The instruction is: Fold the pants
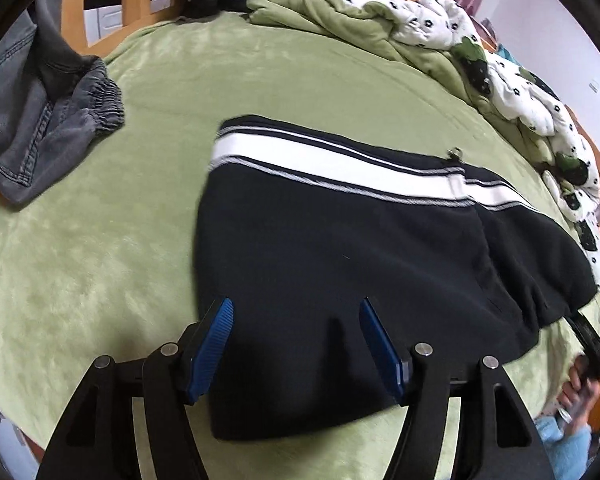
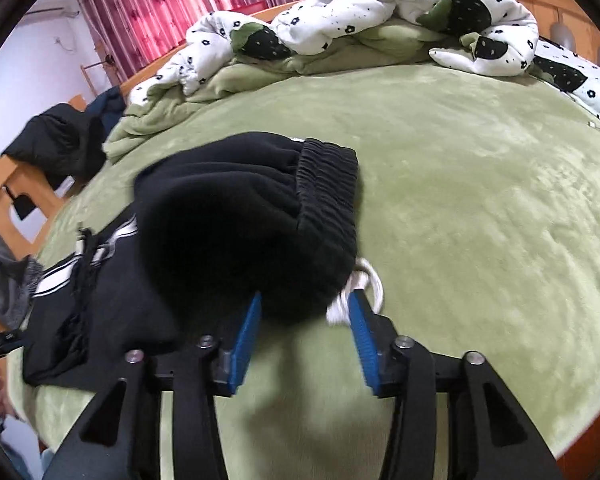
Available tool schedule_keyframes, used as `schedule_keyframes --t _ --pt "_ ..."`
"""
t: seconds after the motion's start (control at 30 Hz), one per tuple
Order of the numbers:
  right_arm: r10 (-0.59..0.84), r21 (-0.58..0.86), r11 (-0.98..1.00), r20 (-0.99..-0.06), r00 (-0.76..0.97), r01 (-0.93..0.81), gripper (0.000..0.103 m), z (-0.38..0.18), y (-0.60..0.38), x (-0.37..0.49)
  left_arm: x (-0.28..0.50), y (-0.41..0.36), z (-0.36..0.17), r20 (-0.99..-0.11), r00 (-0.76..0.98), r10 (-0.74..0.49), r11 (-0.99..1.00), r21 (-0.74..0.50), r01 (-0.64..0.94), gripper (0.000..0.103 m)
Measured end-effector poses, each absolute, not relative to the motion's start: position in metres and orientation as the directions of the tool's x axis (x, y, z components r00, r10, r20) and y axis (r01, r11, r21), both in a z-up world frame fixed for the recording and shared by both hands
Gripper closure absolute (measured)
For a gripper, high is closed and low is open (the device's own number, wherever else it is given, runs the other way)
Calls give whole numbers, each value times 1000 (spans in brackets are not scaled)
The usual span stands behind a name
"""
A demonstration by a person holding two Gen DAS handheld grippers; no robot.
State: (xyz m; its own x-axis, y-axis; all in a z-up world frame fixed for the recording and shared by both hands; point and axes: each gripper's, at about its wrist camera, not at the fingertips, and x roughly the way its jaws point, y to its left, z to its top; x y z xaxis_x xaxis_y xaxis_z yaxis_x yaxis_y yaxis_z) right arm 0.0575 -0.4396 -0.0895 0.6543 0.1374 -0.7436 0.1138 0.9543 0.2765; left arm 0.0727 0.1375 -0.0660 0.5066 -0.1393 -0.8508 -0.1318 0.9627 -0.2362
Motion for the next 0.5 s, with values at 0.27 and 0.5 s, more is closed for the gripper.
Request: schedule_keyframes --t 0.27,0.5 --pt "282 403 913 -738 613 66 39 -120 -457 102 56 110 -54 -843 514 -158 936 -294 -195 39" --pt "430 529 848 -669 607 -18 55 -128 -465 110 62 75 -47 -821 532 -205 922 -345 -177 39"
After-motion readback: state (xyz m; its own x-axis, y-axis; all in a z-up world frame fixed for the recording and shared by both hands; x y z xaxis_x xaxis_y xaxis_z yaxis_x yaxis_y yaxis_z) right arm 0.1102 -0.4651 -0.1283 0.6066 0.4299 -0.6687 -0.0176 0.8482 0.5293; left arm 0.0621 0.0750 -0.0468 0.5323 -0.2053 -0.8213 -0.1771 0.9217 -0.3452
